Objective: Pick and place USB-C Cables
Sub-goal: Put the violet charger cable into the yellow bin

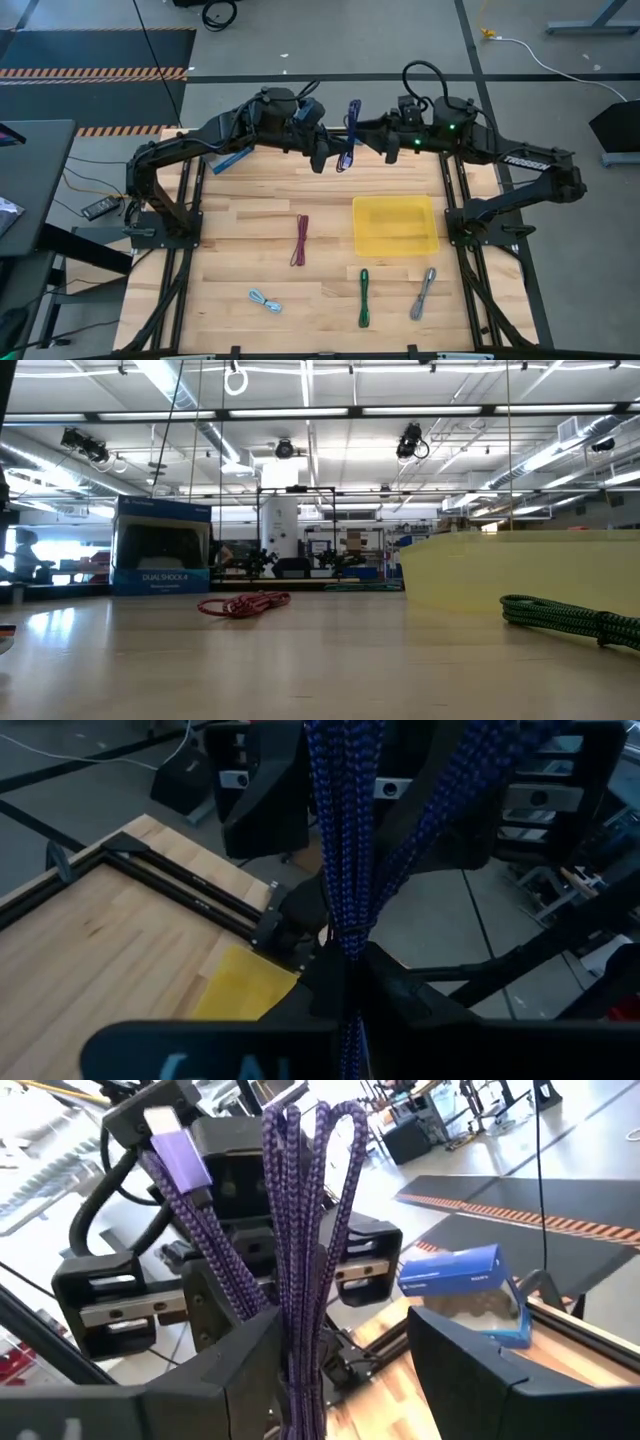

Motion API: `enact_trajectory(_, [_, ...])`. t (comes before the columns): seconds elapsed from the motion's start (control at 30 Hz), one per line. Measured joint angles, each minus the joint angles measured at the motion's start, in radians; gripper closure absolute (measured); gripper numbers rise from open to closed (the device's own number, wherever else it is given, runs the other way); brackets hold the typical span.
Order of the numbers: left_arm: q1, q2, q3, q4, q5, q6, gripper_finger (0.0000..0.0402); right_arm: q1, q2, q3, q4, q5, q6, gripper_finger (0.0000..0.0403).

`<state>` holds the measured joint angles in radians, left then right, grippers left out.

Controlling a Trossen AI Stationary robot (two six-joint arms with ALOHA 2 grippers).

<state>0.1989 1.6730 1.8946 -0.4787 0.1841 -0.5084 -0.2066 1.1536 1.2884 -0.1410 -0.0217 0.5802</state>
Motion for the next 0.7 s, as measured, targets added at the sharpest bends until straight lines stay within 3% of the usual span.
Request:
enact_trajectory(0.23, [-0.001, 0.002, -0.002, -0.008, 0.024, -0.004, 0.0375, 0.000, 0.026, 0.000, 0.054, -0.033, 0.012, 0.0190])
enact_trajectory(0.33, [-0.001, 0.003, -0.002, -0.013, 0.023, -0.005, 0.0360, 0.000, 0.033, 0.000, 0.068, -0.033, -0.004, 0.0232])
enact_trajectory(0.5, [0.000, 0.003, -0.002, -0.061, 0.020, -0.004, 0.0333, 0.000, 0.027, 0.000, 0.062, -0.036, -0.058, 0.0375])
enact_trajectory(0.7, [0.000, -0.003, -0.002, -0.158, -0.022, 0.016, 0.0306, 0.000, 0.010, 0.000, 0.030, -0.041, -0.064, 0.0381])
